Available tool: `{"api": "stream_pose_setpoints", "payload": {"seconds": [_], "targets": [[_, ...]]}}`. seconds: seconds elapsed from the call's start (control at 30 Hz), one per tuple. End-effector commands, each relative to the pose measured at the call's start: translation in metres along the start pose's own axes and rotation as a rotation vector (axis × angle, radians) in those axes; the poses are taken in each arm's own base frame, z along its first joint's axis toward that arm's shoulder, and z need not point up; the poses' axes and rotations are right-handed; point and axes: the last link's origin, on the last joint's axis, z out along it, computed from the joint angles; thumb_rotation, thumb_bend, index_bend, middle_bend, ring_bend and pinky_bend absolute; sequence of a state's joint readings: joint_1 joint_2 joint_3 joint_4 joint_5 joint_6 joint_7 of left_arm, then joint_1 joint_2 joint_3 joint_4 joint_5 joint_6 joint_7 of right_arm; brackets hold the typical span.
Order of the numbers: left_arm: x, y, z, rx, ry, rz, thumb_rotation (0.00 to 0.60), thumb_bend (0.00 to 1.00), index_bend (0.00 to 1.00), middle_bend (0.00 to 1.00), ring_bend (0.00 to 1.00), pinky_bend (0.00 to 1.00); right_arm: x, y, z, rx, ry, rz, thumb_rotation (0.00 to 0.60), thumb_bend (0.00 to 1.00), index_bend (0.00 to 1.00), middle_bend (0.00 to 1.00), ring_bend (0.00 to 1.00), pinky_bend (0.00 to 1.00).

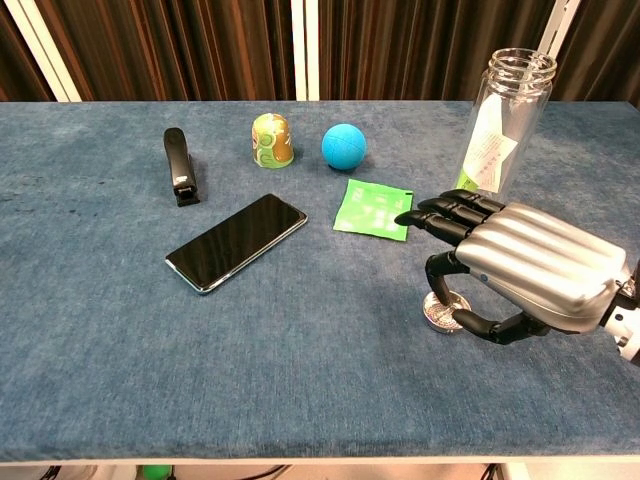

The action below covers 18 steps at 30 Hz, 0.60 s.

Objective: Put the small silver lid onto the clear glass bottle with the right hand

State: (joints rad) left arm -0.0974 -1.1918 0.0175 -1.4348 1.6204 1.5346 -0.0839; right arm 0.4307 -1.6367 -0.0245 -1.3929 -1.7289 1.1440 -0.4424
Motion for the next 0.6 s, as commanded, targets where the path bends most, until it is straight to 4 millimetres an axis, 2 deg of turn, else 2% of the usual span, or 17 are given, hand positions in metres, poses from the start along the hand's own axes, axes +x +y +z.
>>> {"api": "stream_pose_setpoints", "payload": {"seconds": [0.03, 0.6], "targets": [[-0.0004, 0.0001, 0.0004, -0.001, -0.001, -0.001, 0.6, 0.05, 0.11, 0.08, 0.05, 0.12, -0.0005, 0.0001, 0.0003, -0.002, -0.001, -0.001, 0.6, 0.4, 0.55, 0.04, 0.0, 0.0], [0.0003, -0.0022, 0.0, 0.005, -0.001, -0.001, 0.6, 0.04, 0.11, 0.08, 0.05, 0.12, -0.0031, -0.0013, 0.0071, -0.013, 0.002, 0.0, 0.6, 0.42, 0.59, 0.05, 0.0, 0.0]]}}
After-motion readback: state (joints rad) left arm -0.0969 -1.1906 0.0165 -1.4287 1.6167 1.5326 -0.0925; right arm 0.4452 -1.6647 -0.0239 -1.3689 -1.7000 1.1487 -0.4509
